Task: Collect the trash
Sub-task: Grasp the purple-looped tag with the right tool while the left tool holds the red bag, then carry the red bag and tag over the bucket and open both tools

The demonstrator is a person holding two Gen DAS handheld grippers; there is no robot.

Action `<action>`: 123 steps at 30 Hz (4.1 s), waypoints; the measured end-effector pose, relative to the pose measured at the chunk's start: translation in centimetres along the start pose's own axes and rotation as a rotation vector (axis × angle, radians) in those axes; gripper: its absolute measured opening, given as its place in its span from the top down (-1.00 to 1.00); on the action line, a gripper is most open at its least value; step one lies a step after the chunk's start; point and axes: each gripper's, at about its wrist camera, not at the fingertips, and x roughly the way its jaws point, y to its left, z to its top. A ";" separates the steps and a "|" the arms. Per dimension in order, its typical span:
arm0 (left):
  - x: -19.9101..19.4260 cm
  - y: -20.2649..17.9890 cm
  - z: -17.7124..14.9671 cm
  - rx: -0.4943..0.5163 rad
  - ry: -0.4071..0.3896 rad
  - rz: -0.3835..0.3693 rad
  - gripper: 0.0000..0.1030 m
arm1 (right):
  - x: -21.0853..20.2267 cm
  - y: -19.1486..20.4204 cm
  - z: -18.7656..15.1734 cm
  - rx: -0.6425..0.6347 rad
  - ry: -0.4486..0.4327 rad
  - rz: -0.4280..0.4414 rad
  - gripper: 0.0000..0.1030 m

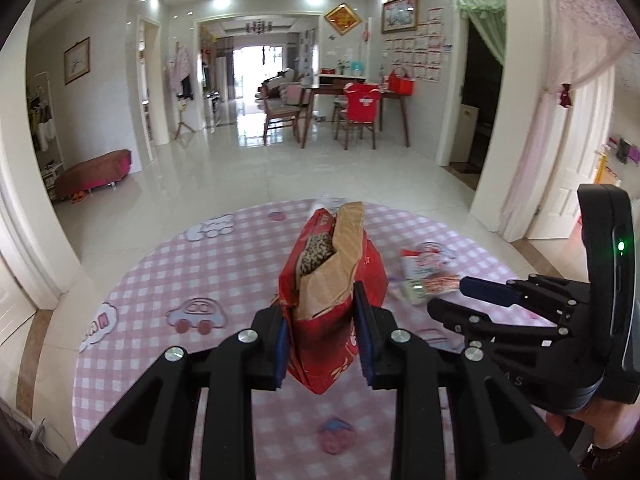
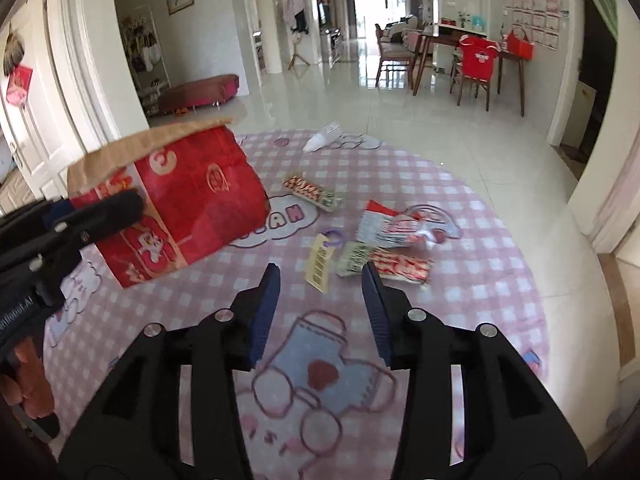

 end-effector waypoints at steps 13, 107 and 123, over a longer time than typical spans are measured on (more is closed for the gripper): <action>3.8 2.6 0.0 -0.007 0.043 -0.018 0.48 | 7.7 0.7 1.2 -0.083 0.127 -0.070 0.72; 4.5 -43.8 -12.8 0.459 0.369 -0.529 -0.50 | -22.7 -28.1 -31.4 0.783 -0.231 -0.309 0.98; 4.1 -40.9 -10.0 0.423 0.312 -0.473 -0.51 | -21.5 -28.3 -30.1 0.777 -0.224 -0.310 0.96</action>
